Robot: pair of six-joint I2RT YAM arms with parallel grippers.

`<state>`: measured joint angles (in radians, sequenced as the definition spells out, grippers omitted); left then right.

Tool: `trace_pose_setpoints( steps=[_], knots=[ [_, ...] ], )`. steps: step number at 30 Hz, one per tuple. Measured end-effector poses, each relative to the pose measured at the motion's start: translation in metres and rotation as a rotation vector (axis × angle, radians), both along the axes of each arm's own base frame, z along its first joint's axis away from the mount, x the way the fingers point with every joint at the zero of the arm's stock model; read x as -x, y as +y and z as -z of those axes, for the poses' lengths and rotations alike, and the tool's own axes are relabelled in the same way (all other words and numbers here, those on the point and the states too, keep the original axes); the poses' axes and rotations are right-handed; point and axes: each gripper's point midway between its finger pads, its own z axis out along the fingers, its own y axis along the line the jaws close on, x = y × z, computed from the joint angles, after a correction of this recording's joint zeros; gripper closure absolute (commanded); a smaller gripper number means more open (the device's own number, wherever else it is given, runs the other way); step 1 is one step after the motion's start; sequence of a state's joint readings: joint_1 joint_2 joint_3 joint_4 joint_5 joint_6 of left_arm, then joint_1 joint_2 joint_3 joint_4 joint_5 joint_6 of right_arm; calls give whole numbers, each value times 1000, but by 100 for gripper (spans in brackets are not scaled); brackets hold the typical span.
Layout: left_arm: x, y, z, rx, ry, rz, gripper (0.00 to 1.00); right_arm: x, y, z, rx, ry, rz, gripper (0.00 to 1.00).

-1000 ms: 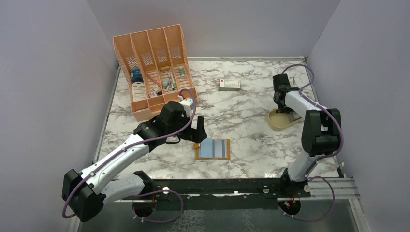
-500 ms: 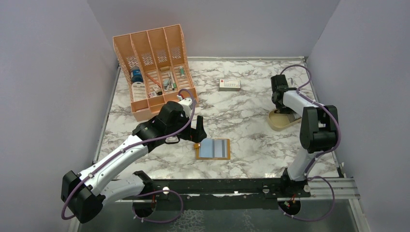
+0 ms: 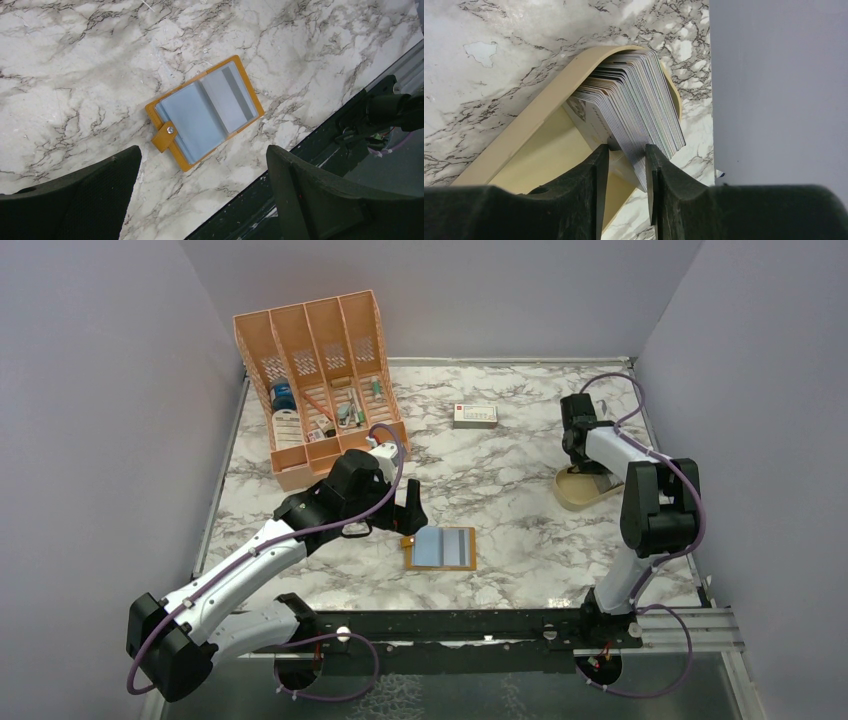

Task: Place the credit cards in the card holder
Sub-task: Pick up the credit card from the storage box.

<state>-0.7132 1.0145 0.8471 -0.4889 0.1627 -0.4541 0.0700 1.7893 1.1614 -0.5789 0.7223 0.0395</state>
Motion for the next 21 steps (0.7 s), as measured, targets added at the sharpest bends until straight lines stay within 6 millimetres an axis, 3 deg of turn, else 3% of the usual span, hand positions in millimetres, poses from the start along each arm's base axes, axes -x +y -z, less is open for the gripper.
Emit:
trace_pose_setpoints(
  steps=[15, 21],
  knots=[
    [0, 0, 0, 0, 0, -2, 1, -4, 1, -13, -7, -43, -4, 74],
    [-1, 1, 0, 0, 0, -5, 1, -8, 6, -10, -36, -46, -25, 57]
  ],
)
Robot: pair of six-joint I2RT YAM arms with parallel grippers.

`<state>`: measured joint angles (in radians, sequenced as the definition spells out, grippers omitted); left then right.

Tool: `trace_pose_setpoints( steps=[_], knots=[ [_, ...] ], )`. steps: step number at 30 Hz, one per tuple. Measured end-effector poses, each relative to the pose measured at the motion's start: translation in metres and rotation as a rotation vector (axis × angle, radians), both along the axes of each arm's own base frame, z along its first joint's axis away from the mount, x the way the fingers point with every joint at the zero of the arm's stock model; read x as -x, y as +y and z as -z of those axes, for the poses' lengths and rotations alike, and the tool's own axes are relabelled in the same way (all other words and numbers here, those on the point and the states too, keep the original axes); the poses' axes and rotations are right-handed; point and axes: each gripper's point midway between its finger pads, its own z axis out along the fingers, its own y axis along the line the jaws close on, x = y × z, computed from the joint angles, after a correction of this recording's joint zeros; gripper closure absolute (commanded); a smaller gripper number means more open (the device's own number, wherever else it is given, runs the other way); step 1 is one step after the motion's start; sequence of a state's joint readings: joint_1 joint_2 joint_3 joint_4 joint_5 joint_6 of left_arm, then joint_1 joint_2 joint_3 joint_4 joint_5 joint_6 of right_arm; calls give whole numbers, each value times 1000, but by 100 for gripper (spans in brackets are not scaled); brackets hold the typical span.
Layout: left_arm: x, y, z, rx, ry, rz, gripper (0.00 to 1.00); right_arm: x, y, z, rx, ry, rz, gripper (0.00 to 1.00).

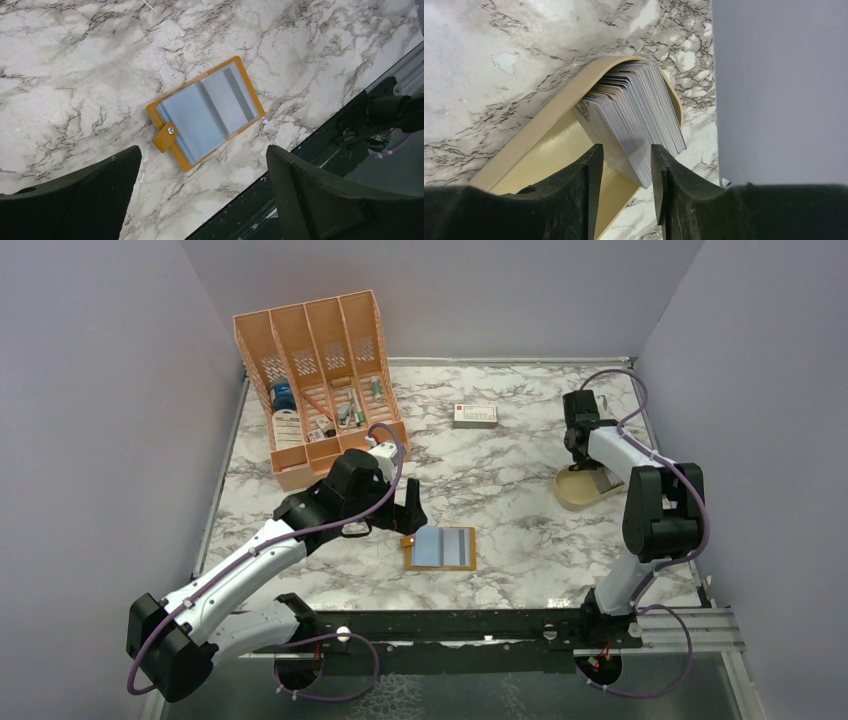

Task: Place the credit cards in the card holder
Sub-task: Pick up the credit card from the storage box.

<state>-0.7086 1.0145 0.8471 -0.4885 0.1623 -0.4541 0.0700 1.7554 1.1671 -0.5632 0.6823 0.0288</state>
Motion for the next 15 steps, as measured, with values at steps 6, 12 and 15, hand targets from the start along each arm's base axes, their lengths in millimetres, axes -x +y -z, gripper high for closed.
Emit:
trace_pose_setpoints(
  steps=[6, 12, 15],
  knots=[
    [0, 0, 0, -1, 1, 0, 1, -2, 0, 7, -4, 15, -1, 56],
    [-1, -1, 4, -10, 12, 0, 1, -1, -4, 13, 10, 34, 10, 64],
    [-1, -1, 5, -10, 13, 0, 1, -1, -5, 12, 17, 30, 13, 65]
  ],
)
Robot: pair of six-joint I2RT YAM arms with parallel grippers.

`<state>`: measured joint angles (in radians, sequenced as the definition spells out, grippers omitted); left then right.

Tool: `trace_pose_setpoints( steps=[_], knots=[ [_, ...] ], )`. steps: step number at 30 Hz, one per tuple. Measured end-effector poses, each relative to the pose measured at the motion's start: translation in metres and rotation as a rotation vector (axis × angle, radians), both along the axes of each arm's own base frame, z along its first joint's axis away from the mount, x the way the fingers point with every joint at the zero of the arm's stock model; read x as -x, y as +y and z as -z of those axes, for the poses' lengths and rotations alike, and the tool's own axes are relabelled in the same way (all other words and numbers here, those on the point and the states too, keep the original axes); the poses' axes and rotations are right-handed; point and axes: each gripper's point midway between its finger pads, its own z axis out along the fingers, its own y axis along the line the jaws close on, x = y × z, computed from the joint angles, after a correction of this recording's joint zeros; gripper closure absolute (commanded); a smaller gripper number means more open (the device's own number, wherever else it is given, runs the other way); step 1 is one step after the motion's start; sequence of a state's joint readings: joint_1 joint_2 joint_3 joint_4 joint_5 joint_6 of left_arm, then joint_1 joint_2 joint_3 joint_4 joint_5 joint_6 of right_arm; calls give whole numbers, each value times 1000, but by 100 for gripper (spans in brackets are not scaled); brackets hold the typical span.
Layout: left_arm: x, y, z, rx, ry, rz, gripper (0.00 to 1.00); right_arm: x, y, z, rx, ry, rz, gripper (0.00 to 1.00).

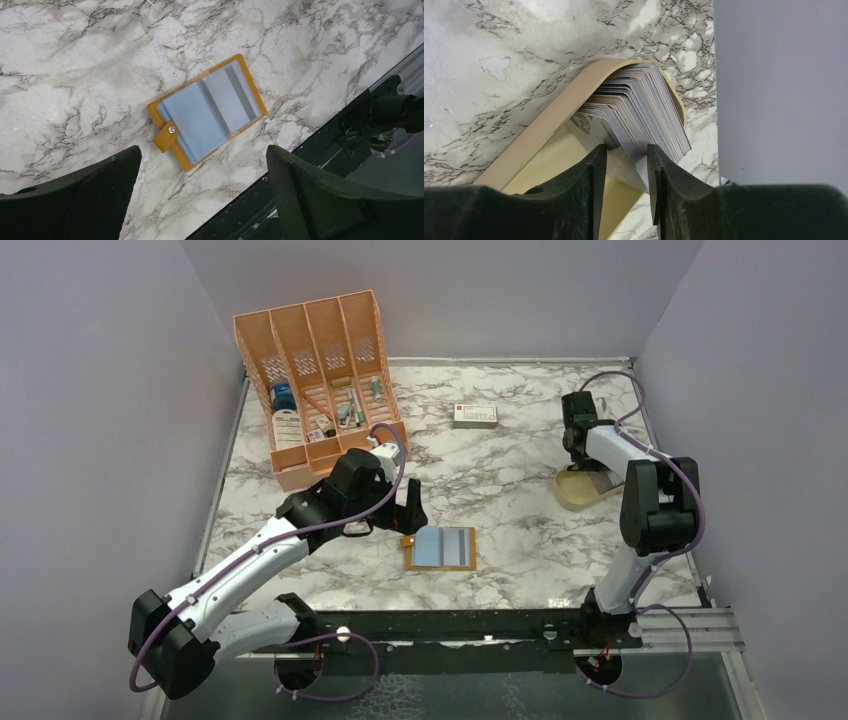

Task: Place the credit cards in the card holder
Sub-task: Pick up the credit card from the storage box.

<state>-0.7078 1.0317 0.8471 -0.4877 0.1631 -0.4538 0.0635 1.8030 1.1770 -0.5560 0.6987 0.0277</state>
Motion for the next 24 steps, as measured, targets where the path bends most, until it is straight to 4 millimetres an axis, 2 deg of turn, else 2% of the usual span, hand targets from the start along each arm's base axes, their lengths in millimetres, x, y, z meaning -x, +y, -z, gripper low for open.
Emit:
trace_pose_setpoints(
  steps=[24],
  knots=[
    [0, -1, -1, 6, 0, 3, 1, -2, -2, -10, 8, -36, 9, 81]
  ],
)
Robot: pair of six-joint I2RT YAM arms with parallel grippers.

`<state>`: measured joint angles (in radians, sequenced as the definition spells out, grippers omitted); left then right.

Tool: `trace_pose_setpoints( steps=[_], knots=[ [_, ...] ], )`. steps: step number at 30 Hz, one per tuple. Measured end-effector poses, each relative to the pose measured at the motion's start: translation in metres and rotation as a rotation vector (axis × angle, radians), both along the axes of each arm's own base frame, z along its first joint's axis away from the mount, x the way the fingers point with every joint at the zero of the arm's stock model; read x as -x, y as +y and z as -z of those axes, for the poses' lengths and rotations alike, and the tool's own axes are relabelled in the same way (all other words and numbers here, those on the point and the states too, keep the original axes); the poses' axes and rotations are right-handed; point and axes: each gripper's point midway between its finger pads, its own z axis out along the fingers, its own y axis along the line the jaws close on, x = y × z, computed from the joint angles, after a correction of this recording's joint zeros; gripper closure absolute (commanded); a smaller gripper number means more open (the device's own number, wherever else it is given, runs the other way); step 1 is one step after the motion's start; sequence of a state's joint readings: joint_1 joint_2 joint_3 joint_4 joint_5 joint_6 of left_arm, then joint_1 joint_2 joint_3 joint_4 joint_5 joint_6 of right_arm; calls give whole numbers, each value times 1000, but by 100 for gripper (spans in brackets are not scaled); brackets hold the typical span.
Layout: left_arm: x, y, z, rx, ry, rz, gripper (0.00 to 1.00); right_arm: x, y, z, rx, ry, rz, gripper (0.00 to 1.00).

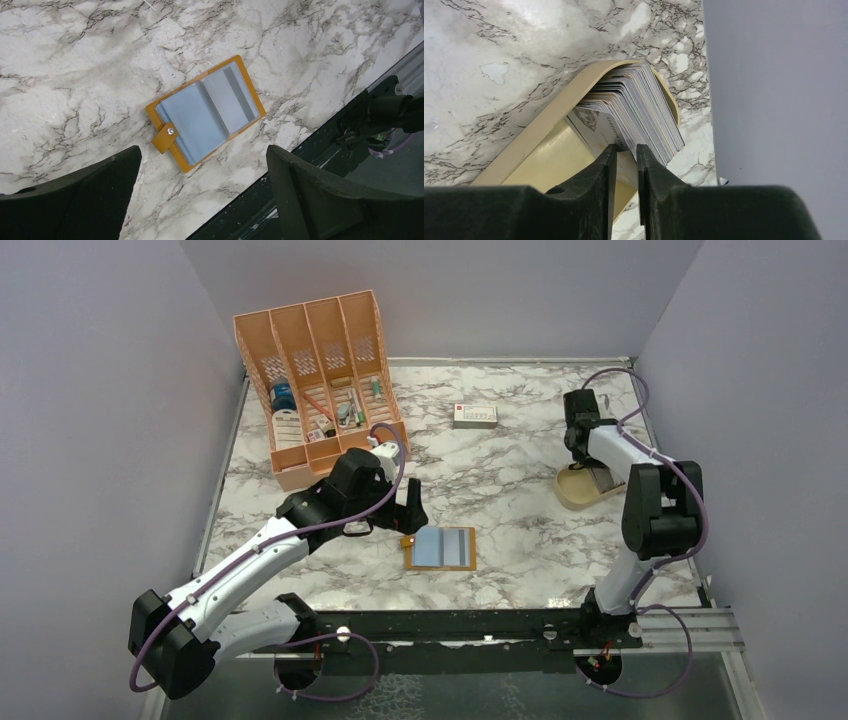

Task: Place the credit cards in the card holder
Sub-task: Pick up the credit card from the storage box.

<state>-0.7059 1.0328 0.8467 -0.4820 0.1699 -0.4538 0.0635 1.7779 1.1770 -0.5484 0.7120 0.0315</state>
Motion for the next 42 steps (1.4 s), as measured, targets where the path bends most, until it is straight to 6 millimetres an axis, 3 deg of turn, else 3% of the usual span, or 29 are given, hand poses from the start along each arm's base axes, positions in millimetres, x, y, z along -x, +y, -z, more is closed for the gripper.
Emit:
trace_pose_setpoints(
  steps=[8, 12, 14, 19, 23, 26, 36, 42],
  knots=[
    [-3, 2, 1, -1, 1, -10, 8, 0, 15, -1, -101, -17, -32, 94],
    [-4, 2, 2, -6, 4, -11, 22, 3, 22, -7, -147, -31, -40, 97],
    [-4, 2, 6, -13, 13, -9, 34, 5, 24, -14, -164, -44, -45, 99],
    [-1, -1, 29, -49, 92, 0, 56, 12, 32, -32, -216, -80, -54, 99],
    [3, -1, 49, -78, 164, -11, 67, 13, 44, -49, -292, -124, -66, 99],
    [5, -2, 62, -95, 215, -24, 69, 14, 53, -63, -348, -176, -81, 99],
    [20, 4, 108, -136, 362, -80, 93, 25, 100, -116, -589, -328, -243, 99],
    [20, 1, 122, -119, 387, -103, 96, 49, 152, -133, -836, -388, -399, 99]
  ],
)
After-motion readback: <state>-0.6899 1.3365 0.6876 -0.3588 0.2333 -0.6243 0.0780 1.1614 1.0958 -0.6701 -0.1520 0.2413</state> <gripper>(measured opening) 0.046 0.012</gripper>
